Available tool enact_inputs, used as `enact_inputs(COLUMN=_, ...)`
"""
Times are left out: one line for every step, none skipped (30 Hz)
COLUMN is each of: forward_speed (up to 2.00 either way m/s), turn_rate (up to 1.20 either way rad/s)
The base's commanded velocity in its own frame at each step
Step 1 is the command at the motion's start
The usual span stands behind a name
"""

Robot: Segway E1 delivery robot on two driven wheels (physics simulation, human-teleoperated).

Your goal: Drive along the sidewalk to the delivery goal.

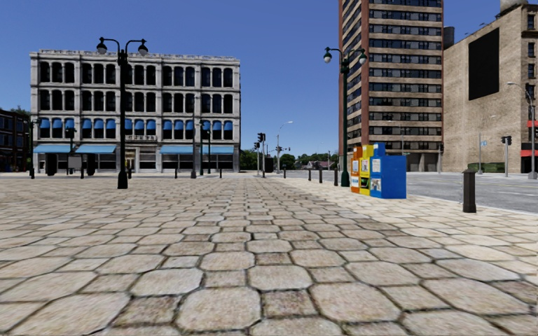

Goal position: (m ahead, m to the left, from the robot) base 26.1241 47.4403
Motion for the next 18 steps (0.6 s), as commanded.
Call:
enact_inputs(forward_speed=2.0, turn_rate=0.0)
enact_inputs(forward_speed=2.0, turn_rate=0.11)
enact_inputs(forward_speed=2.0, turn_rate=0.21)
enact_inputs(forward_speed=2.0, turn_rate=0.24)
enact_inputs(forward_speed=2.0, turn_rate=0.25)
enact_inputs(forward_speed=2.0, turn_rate=0.25)
enact_inputs(forward_speed=2.0, turn_rate=0.25)
enact_inputs(forward_speed=2.0, turn_rate=0.25)
enact_inputs(forward_speed=2.0, turn_rate=0.1)
enact_inputs(forward_speed=2.0, turn_rate=0.0)
enact_inputs(forward_speed=2.0, turn_rate=0.0)
enact_inputs(forward_speed=2.0, turn_rate=0.0)
enact_inputs(forward_speed=2.0, turn_rate=0.0)
enact_inputs(forward_speed=2.0, turn_rate=0.0)
enact_inputs(forward_speed=2.0, turn_rate=0.0)
enact_inputs(forward_speed=2.0, turn_rate=0.0)
enact_inputs(forward_speed=2.0, turn_rate=0.0)
enact_inputs(forward_speed=2.0, turn_rate=0.0)
